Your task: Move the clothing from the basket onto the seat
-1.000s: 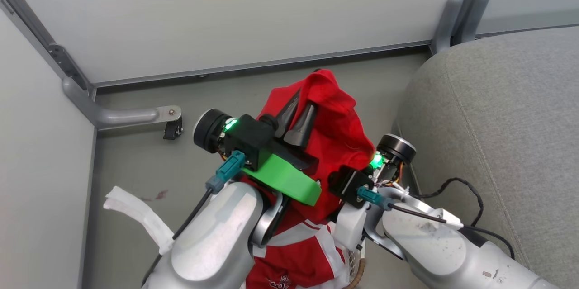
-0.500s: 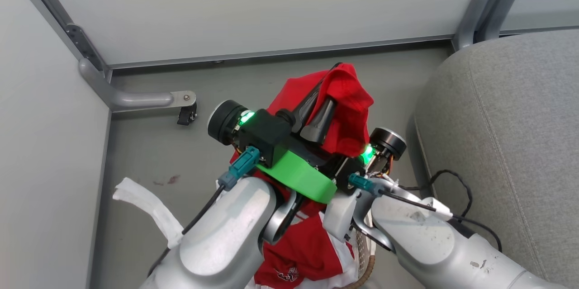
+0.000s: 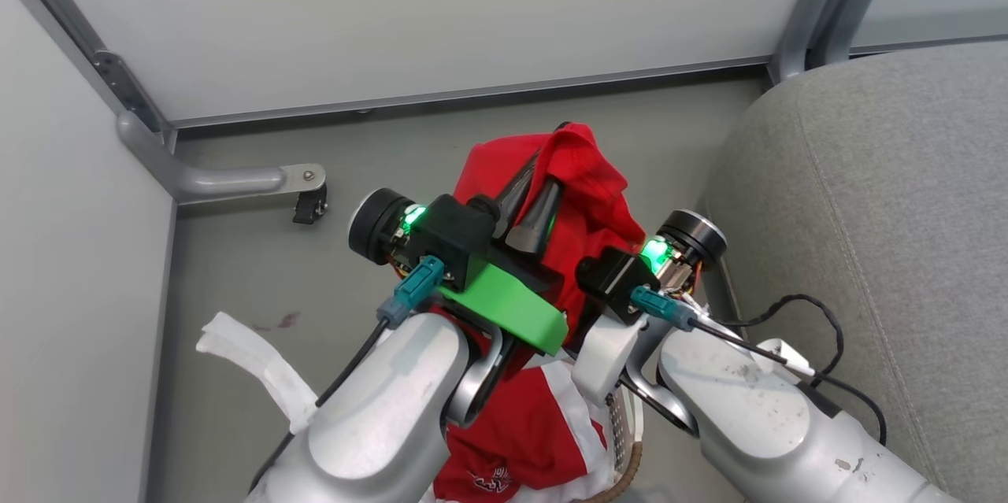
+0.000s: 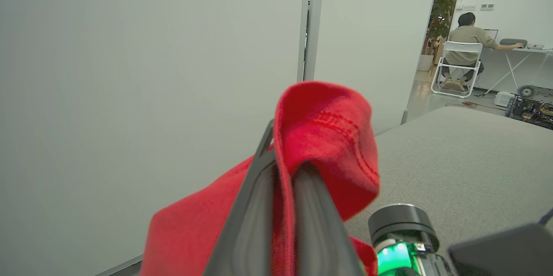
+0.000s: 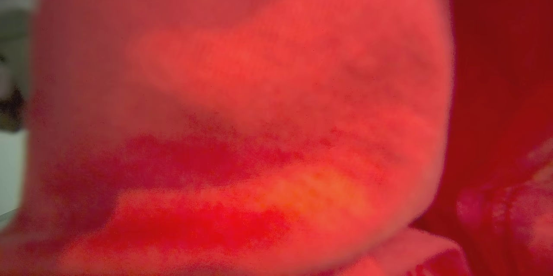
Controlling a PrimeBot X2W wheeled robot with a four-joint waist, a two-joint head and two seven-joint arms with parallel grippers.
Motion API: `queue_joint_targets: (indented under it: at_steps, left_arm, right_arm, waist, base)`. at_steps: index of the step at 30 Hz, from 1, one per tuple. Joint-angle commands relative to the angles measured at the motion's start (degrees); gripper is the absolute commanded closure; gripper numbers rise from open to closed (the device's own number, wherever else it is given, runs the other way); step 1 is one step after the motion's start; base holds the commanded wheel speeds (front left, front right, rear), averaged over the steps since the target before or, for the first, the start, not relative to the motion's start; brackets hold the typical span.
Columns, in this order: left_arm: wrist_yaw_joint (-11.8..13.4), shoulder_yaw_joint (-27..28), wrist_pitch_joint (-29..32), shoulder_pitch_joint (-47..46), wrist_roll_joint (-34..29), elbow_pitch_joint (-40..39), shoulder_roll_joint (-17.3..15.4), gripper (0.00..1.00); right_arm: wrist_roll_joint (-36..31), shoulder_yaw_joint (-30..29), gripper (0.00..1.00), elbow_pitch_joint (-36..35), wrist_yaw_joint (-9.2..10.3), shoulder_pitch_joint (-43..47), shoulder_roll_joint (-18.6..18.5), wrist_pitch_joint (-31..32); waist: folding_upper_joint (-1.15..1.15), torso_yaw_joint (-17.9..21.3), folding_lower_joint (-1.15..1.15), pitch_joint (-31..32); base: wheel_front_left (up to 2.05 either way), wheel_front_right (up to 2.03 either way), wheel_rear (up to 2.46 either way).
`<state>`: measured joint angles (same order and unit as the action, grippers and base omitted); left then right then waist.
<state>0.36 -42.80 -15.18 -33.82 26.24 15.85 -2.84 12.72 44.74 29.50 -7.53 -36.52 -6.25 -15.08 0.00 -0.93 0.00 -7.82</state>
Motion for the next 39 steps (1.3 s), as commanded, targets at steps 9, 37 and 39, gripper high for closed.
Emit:
queue_joint_targets:
  at_steps: [9, 37, 39]
  left_arm:
    - [0.4, 3.8, 0.0, 2.0, -2.7, 3.9, -0.1, 0.00]
    - [-3.8, 13.3, 0.0, 7.6, -9.0, 9.6, -0.2, 0.00]
    - [-4.0, 12.7, 0.0, 7.7, -9.0, 9.7, -0.2, 0.00]
  right_arm:
    - [-1.5, -6.6, 1.00, -7.9, 0.08, 6.2, -1.3, -0.1]
    - [-3.4, -19.5, 1.00, -15.5, 0.08, 17.1, -2.4, -0.1]
    - [-3.7, -20.5, 1.00, -15.9, 0.08, 17.3, -2.8, -0.1]
  waist:
    - [0.00, 4.8, 0.00, 0.3]
    - [0.00, 30.5, 0.00, -0.5]
    - [0.00, 31.4, 0.00, -0.8]
  base:
    - [0.00, 0.00, 0.00]
    - [0.00, 0.00, 0.00]
    - [0.00, 0.00, 0.00]
